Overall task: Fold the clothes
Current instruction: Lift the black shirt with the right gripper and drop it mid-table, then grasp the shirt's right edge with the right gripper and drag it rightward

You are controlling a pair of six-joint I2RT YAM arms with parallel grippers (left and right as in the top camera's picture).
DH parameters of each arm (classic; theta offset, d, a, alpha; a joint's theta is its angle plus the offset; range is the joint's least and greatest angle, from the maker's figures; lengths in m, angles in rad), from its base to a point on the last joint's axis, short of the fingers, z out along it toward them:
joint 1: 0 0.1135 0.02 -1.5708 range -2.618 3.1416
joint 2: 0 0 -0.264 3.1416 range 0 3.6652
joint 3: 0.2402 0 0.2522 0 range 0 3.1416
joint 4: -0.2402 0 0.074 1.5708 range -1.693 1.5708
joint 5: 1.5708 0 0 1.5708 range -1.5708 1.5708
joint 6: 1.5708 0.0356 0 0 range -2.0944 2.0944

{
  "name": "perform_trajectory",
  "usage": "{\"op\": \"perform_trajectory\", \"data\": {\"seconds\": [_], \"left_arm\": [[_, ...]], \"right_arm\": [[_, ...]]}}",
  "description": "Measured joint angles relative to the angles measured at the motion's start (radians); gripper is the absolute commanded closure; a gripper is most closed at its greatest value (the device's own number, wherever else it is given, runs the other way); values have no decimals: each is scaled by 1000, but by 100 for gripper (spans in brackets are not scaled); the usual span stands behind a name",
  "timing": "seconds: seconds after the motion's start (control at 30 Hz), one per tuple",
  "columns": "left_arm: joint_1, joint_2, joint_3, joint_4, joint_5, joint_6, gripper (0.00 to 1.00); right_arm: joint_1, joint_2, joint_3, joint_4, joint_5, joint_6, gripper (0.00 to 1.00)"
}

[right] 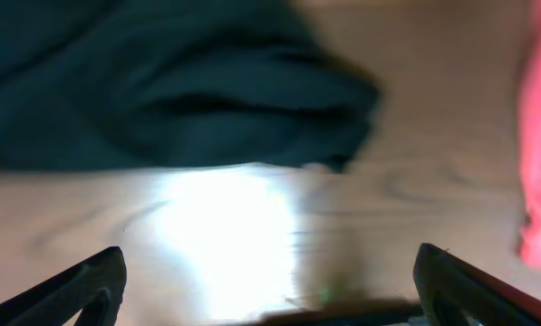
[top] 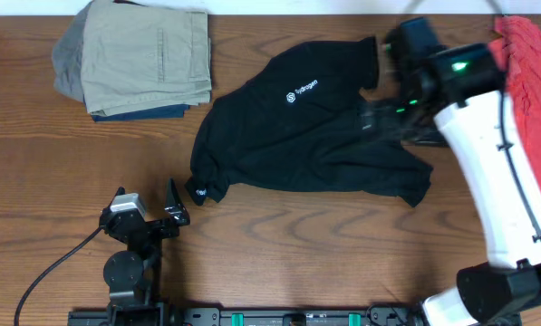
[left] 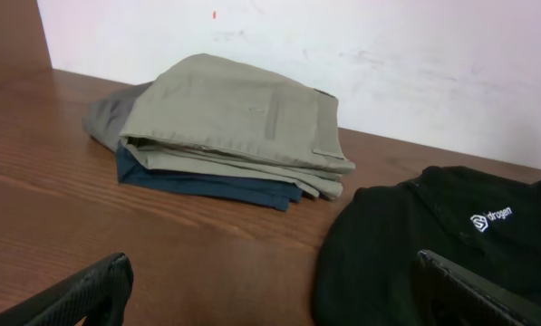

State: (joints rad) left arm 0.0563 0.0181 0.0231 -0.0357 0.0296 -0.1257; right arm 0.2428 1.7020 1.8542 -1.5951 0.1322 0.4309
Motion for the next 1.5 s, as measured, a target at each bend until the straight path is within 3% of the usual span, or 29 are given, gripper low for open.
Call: {"op": "perform_trajectory", "data": {"seconds": [0.2, 0.37, 0.67, 1.13, 1.43, 1.5], "left_arm": [[0, 0, 0, 0, 0, 0, 2], [0, 0, 0, 0, 0, 0, 2], [0, 0, 0, 0, 0, 0, 2], [0, 0, 0, 0, 0, 0, 2], [0, 0, 0, 0, 0, 0, 2], [0, 0, 0, 0, 0, 0, 2]], "right_arm": [[-204, 0, -147, 73, 22, 58, 1], [-287, 0, -325, 282, -78, -29, 1], [-291, 1, -581, 563, -293, -115, 1], [-272, 5, -807, 1009, -297, -131, 1], [-271, 101, -822, 1092, -270, -232, 3], [-269, 119, -821, 1096, -266, -278, 10]]}}
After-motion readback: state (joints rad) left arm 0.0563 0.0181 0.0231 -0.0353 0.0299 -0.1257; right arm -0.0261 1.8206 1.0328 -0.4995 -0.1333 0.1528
